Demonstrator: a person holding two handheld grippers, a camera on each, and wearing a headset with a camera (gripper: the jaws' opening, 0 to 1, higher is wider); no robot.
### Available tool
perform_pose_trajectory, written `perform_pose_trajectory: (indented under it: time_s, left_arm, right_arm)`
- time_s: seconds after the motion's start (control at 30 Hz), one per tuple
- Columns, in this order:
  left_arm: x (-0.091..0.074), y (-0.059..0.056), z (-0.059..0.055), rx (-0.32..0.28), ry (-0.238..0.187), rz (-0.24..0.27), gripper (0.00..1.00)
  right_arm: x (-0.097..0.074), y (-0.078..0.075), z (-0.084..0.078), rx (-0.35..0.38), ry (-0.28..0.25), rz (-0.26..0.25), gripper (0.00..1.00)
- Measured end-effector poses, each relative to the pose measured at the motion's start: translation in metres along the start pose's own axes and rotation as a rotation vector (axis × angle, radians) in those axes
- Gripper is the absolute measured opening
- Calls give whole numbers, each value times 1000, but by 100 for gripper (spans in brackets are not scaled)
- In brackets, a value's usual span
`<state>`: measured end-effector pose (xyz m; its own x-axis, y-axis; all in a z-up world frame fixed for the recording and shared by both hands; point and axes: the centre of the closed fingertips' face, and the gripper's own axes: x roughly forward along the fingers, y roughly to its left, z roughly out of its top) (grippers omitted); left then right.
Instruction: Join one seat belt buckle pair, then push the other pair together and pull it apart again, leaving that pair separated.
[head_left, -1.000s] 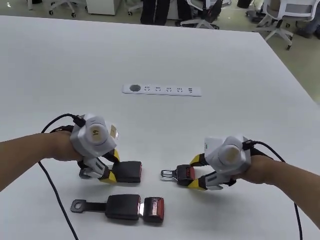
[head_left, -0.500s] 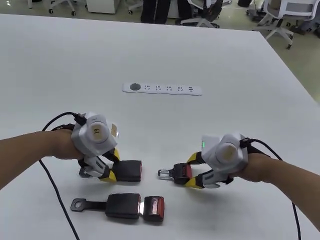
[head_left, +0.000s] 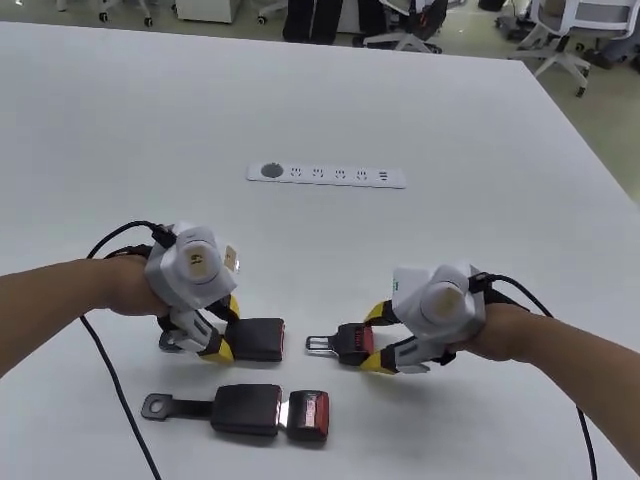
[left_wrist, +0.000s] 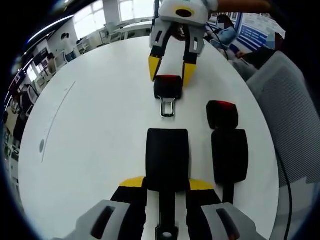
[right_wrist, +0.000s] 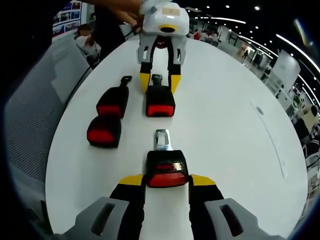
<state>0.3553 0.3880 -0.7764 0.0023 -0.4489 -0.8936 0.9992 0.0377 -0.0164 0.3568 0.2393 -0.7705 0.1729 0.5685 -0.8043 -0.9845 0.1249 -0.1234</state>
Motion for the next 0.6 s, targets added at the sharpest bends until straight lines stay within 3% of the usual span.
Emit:
perform_pose_trajectory:
  time_s: [0.6]
  left_arm:
    - [2,1,-3,-6,7,-9,31]
  right_arm:
    - [11,3,15,-3,-19,7,30]
